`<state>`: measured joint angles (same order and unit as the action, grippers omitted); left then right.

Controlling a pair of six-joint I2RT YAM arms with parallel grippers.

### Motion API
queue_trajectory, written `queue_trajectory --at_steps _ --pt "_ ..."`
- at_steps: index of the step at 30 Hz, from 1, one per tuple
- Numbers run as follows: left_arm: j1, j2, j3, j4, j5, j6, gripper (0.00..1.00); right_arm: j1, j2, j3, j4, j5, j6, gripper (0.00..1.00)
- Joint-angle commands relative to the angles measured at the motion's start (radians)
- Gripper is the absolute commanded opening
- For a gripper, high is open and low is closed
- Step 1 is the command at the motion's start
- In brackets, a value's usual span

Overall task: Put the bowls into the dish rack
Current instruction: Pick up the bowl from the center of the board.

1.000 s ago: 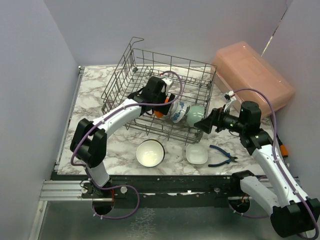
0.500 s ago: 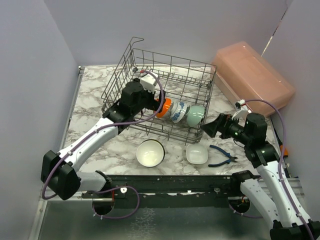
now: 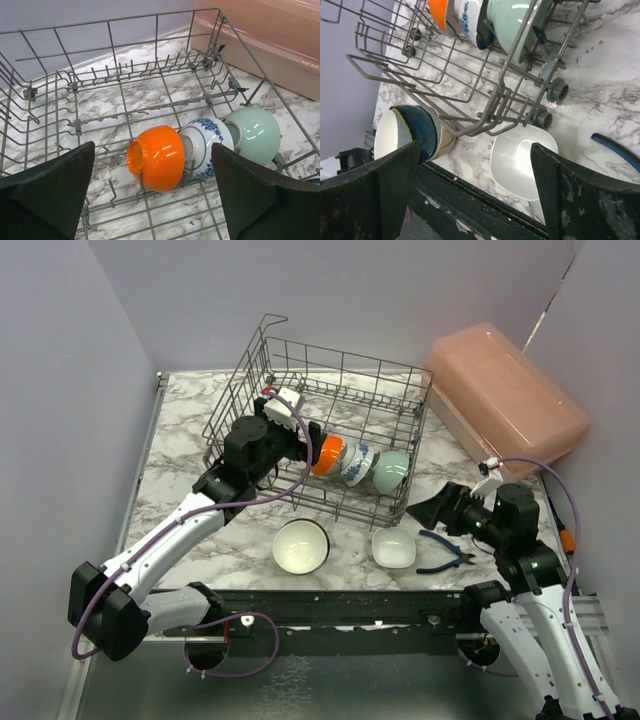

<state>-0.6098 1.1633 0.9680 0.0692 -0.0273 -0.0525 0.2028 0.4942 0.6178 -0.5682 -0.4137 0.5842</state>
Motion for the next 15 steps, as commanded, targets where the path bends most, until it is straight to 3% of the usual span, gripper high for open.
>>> queue_trajectory --at_steps 1,15 --pt "0.005 -0.006 -0.013 0.031 -0.029 -0.02 0.99 -0.003 -0.04 -0.038 -0.086 0.011 0.017 0.95" --pt "0.008 0.001 -0.018 0.031 -0.061 -0.025 0.99 -0.003 -0.151 -0.255 -0.086 0.022 0.145 0.91"
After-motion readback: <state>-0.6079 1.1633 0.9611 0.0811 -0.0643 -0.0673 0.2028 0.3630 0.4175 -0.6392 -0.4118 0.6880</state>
